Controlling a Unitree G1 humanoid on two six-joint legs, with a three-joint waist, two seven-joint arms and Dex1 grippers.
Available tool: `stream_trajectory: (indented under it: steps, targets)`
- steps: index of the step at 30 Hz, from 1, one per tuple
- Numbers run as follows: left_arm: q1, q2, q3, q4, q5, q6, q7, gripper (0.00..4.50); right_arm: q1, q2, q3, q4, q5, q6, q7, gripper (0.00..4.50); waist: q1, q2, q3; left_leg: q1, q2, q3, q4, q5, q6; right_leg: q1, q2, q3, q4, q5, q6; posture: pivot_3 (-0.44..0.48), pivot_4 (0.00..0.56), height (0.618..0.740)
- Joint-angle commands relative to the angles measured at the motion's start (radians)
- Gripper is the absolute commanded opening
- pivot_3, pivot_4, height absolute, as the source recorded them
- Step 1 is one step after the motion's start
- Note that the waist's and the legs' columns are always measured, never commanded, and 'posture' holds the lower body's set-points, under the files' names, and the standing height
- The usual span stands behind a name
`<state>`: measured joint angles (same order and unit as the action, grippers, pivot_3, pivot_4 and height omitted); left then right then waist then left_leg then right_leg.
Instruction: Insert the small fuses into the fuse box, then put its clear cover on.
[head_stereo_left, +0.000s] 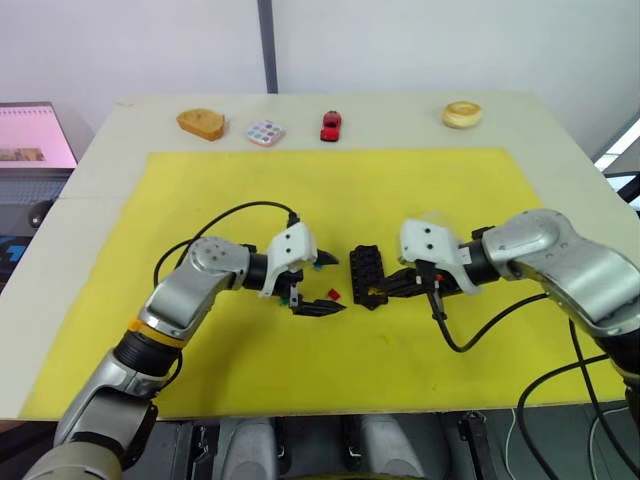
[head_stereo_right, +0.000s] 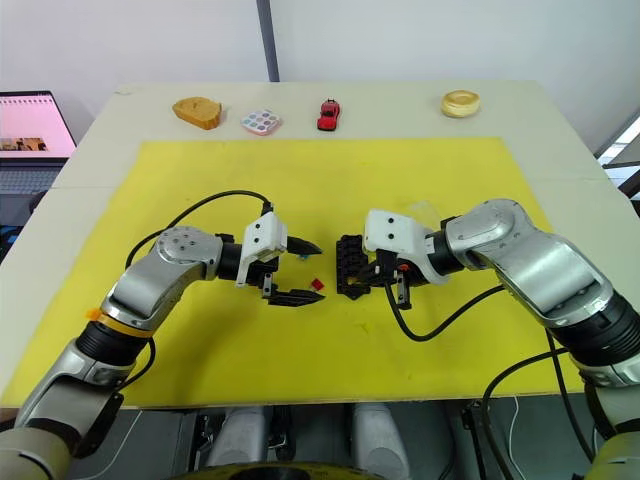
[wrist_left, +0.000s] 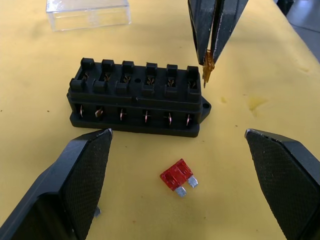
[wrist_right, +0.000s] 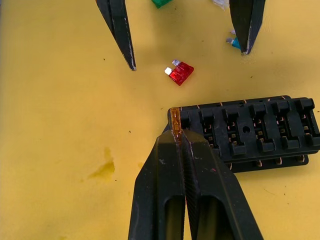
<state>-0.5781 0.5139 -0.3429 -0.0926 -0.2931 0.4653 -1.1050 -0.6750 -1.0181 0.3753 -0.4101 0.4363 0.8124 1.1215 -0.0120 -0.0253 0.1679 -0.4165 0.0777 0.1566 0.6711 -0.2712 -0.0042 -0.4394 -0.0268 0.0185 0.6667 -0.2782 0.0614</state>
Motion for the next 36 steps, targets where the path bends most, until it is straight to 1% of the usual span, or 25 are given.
stream_trajectory:
  steps: [1, 5, 11, 21, 36]
  targets:
    - [-0.038, -0.019, -0.005, 0.003, 0.015, -0.016, -0.002, 4.47, -0.020, 0.008, -0.035, -0.005, -0.019, -0.013, 0.014, 0.00, 0.000, 0.000, 0.000, 0.000, 0.000, 0.000, 0.001, 0.000, 0.000, 0.000, 0.000, 0.000, 0.000, 0.000, 0.000, 0.000, 0.150, 0.740]
    - [-0.055, -0.034, -0.008, 0.012, 0.025, -0.014, -0.007, 4.47, -0.017, 0.014, -0.036, -0.002, -0.037, -0.017, 0.022, 0.00, 0.000, 0.000, 0.000, -0.003, 0.001, -0.001, 0.007, 0.000, 0.000, 0.000, 0.001, -0.001, 0.001, 0.000, 0.000, 0.000, 0.150, 0.740]
    - [-0.052, -0.036, -0.007, 0.004, 0.027, -0.013, -0.016, 4.47, -0.017, 0.020, -0.048, 0.002, -0.050, -0.014, 0.025, 0.00, 0.001, 0.000, 0.000, -0.005, 0.001, -0.001, 0.010, 0.000, 0.001, 0.000, 0.000, -0.001, 0.001, 0.000, 0.000, 0.000, 0.150, 0.740]
    - [-0.056, -0.038, -0.007, 0.005, 0.027, -0.011, -0.026, 4.47, -0.020, 0.008, -0.072, -0.005, -0.054, 0.002, 0.042, 0.00, 0.000, 0.000, 0.000, -0.006, 0.001, -0.001, 0.011, 0.000, 0.001, 0.000, 0.000, -0.001, 0.002, 0.000, 0.000, 0.000, 0.150, 0.740]
    - [-0.057, -0.047, -0.005, 0.005, 0.033, -0.013, -0.023, 4.47, 0.019, 0.017, -0.063, 0.005, -0.086, 0.002, 0.034, 0.00, 0.001, 0.000, 0.000, -0.006, 0.001, -0.001, 0.011, 0.000, 0.000, 0.000, 0.000, -0.001, 0.002, 0.000, 0.001, 0.000, 0.150, 0.740]
